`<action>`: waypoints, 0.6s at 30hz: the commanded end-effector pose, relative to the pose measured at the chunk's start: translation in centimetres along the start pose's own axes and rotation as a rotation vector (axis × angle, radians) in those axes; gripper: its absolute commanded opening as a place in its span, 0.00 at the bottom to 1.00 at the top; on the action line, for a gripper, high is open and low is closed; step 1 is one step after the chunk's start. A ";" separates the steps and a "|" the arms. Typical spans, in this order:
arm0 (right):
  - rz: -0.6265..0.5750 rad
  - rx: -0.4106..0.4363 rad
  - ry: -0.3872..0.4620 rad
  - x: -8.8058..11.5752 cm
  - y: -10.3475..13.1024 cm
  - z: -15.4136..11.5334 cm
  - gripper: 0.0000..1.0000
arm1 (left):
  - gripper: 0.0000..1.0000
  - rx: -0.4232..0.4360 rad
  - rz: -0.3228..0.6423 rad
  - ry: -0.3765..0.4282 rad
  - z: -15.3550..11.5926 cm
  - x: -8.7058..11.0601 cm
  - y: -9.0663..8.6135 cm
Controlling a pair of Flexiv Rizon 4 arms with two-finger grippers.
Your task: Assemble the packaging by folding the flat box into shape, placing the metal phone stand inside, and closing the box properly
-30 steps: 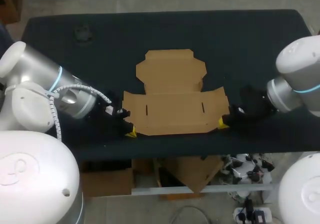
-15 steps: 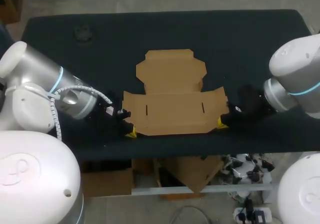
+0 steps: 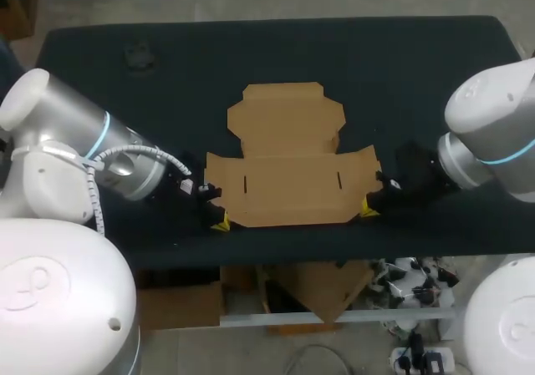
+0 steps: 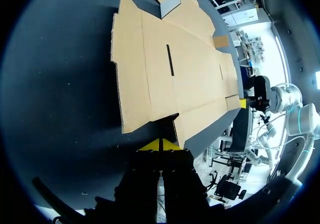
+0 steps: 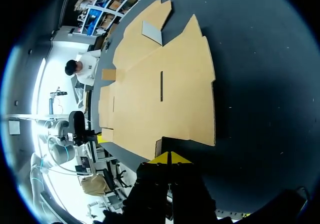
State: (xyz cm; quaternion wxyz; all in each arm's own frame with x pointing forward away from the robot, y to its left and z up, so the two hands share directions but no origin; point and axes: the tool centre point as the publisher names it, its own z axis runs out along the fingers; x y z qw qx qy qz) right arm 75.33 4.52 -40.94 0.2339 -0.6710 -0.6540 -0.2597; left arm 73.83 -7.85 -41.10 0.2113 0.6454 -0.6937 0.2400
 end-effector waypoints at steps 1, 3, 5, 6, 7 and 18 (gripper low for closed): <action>0.001 0.000 -0.002 0.0 0.0 0.1 0.00 | 0.00 0.007 -0.002 -0.012 0.0 0.3 0.2; 0.001 -0.001 -0.003 0.0 0.0 0.2 0.00 | 0.00 0.012 -0.003 -0.014 0.0 0.3 0.3; 0.001 -0.001 -0.003 0.0 0.0 0.2 0.00 | 0.00 0.014 -0.003 -0.016 0.0 0.4 0.3; 0.001 0.000 -0.004 0.0 0.0 0.2 0.00 | 0.00 0.015 -0.003 -0.016 0.0 0.4 0.3; 0.001 0.000 -0.004 0.0 0.0 0.2 0.00 | 0.00 0.018 -0.003 -0.019 0.0 0.5 0.3; 0.000 0.005 -0.007 0.0 0.2 0.4 0.00 | 0.00 0.020 0.000 -0.036 -0.1 0.9 -0.2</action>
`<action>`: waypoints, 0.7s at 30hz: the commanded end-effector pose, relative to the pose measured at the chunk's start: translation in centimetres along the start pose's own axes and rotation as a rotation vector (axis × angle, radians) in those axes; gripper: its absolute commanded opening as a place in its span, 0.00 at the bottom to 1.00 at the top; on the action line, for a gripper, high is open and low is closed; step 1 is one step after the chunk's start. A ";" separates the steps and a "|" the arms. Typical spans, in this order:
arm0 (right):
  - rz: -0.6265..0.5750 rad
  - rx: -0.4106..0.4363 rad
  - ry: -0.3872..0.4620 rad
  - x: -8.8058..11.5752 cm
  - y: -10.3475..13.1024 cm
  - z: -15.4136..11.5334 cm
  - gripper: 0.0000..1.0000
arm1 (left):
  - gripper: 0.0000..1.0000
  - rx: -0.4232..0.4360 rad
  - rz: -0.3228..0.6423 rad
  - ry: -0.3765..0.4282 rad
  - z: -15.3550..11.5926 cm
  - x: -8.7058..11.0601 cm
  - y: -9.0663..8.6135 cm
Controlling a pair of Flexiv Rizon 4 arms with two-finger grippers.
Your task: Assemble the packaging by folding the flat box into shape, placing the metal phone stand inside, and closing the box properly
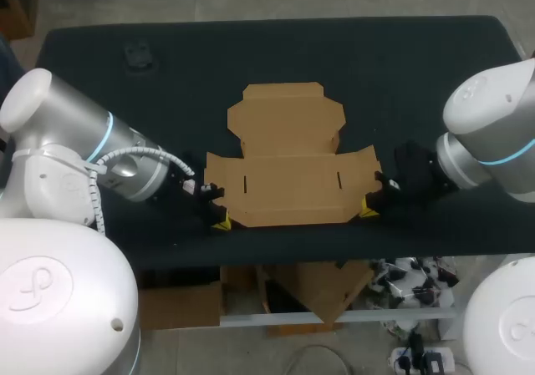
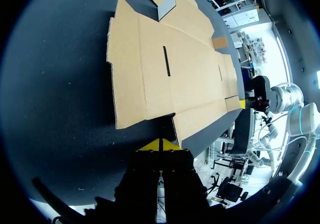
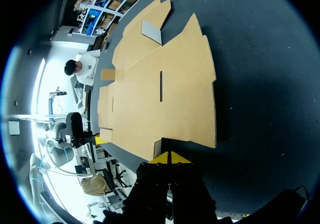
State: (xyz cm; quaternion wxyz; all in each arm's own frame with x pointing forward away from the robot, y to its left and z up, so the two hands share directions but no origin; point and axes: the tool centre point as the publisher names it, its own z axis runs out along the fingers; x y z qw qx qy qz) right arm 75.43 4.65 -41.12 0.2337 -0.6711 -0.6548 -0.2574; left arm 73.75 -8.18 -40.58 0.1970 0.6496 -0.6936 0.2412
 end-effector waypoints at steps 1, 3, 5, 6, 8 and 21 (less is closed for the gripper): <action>0.000 0.003 -0.004 0.1 0.1 0.2 0.00 | 0.00 -0.001 -0.001 -0.019 0.2 0.4 -0.3; 0.000 0.004 -0.005 0.0 0.1 0.2 0.00 | 0.00 0.001 -0.002 -0.025 0.2 0.5 -0.5; 0.000 0.005 -0.006 0.0 0.1 0.2 0.00 | 0.00 0.003 -0.002 -0.030 0.2 0.6 -0.6; 0.000 0.006 -0.007 0.0 0.1 0.2 0.00 | 0.00 0.004 -0.002 -0.032 0.3 0.6 -0.7; 0.000 0.007 -0.008 0.0 0.2 0.2 0.00 | 0.00 0.006 -0.004 -0.036 0.3 0.6 -0.9; -0.011 0.010 -0.015 0.3 0.3 0.2 0.00 | 0.00 0.019 0.012 -0.059 0.2 1.5 -0.7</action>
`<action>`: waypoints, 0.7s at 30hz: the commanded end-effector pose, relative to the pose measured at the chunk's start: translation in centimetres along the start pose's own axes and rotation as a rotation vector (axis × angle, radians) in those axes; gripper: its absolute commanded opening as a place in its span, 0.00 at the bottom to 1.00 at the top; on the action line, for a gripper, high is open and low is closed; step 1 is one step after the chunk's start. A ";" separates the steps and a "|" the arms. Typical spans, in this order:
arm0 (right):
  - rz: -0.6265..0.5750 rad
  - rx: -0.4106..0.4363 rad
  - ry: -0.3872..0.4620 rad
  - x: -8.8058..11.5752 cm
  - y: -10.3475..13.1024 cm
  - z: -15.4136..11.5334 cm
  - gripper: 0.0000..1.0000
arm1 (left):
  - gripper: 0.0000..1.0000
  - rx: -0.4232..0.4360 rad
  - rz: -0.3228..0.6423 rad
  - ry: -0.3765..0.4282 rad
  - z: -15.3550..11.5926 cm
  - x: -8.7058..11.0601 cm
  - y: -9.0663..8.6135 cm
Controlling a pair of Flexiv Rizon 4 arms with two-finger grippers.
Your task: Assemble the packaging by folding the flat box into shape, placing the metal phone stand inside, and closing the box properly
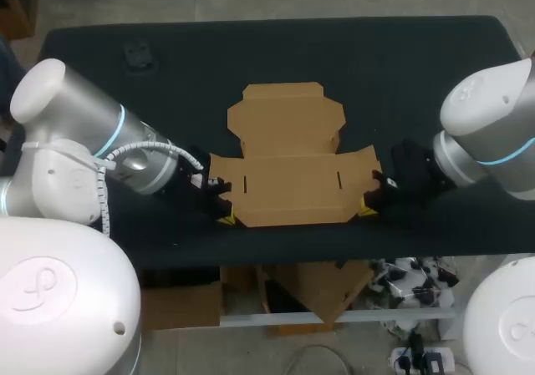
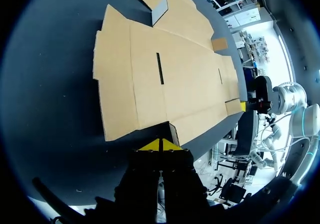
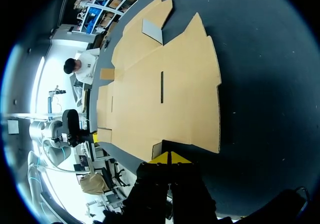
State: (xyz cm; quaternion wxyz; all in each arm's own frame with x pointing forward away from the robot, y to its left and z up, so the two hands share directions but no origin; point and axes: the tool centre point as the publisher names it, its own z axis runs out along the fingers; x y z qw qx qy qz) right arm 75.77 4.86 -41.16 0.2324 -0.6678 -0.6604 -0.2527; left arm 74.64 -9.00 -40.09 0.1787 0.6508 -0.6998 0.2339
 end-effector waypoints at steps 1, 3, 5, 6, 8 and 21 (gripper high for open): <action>-0.001 0.001 -0.006 0.2 0.0 0.0 0.00 | 0.00 0.010 0.002 -0.025 0.0 0.7 0.3; -0.004 0.002 -0.010 0.3 0.0 0.0 0.00 | 0.00 0.013 0.006 -0.028 0.0 0.9 0.4; -0.005 0.002 -0.015 0.4 0.0 0.0 0.00 | 0.00 0.016 0.010 -0.033 0.0 1.0 0.5; -0.005 0.002 -0.018 0.5 -0.1 0.0 0.00 | 0.00 0.017 0.011 -0.036 -0.1 1.1 0.5; -0.006 0.003 -0.021 0.5 -0.1 0.1 0.00 | 0.00 0.018 0.015 -0.042 -0.1 1.2 0.5; -0.015 0.009 -0.037 1.0 -0.4 0.4 0.00 | 0.00 0.011 0.029 -0.057 0.6 2.0 0.6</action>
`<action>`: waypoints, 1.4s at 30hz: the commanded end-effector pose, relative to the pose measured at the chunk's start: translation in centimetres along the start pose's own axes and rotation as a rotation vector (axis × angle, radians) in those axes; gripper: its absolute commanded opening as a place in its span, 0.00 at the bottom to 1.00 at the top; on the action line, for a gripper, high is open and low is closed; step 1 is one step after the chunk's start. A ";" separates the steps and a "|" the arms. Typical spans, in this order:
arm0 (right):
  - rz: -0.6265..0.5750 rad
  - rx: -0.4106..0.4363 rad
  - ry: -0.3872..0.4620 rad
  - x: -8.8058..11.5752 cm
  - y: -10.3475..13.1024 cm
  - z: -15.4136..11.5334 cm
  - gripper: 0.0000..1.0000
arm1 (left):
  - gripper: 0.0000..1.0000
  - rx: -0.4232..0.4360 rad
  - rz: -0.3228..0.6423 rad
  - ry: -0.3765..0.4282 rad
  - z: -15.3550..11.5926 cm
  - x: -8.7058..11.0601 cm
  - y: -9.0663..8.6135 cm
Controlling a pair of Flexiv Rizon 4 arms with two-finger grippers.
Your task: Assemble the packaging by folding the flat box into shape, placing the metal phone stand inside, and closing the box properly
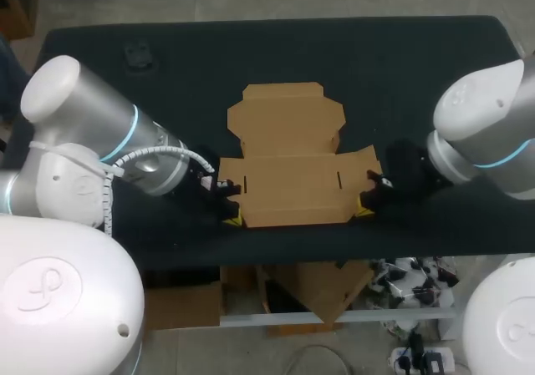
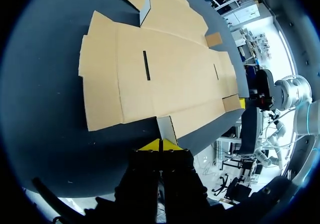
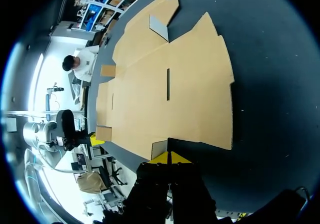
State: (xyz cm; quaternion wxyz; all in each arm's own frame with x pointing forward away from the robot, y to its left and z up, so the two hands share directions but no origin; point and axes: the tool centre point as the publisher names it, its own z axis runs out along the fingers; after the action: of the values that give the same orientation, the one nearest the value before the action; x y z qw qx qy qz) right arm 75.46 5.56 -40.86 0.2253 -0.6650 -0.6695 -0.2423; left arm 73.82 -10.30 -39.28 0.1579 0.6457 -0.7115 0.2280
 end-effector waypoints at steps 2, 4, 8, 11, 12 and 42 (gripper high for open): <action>-0.002 -0.001 -0.014 0.4 -0.1 0.3 0.00 | 0.00 -0.002 0.000 -0.020 0.6 0.5 -0.2; -0.003 0.000 -0.016 0.5 -0.1 0.3 0.00 | 0.00 -0.003 0.002 -0.021 0.6 0.6 -0.2; -0.008 0.003 -0.022 0.7 -0.1 0.5 0.00 | 0.00 -0.005 0.007 -0.024 0.8 0.8 -0.1; -0.012 0.006 -0.025 0.8 0.0 0.6 0.00 | 0.00 -0.006 0.009 -0.025 0.8 0.9 -0.1; -0.013 0.008 -0.025 0.9 0.0 0.7 0.00 | 0.00 -0.006 0.009 -0.025 0.9 0.9 -0.1; -0.033 0.036 -0.055 1.6 0.1 1.5 0.00 | 0.00 -0.016 0.031 -0.044 1.6 1.8 -0.2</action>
State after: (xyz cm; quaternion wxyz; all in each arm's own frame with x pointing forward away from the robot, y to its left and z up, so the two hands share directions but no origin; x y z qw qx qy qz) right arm 75.56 7.31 -41.01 0.2182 -0.6549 -0.6898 -0.2183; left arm 73.86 -12.15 -39.54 0.1486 0.6361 -0.7261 0.2148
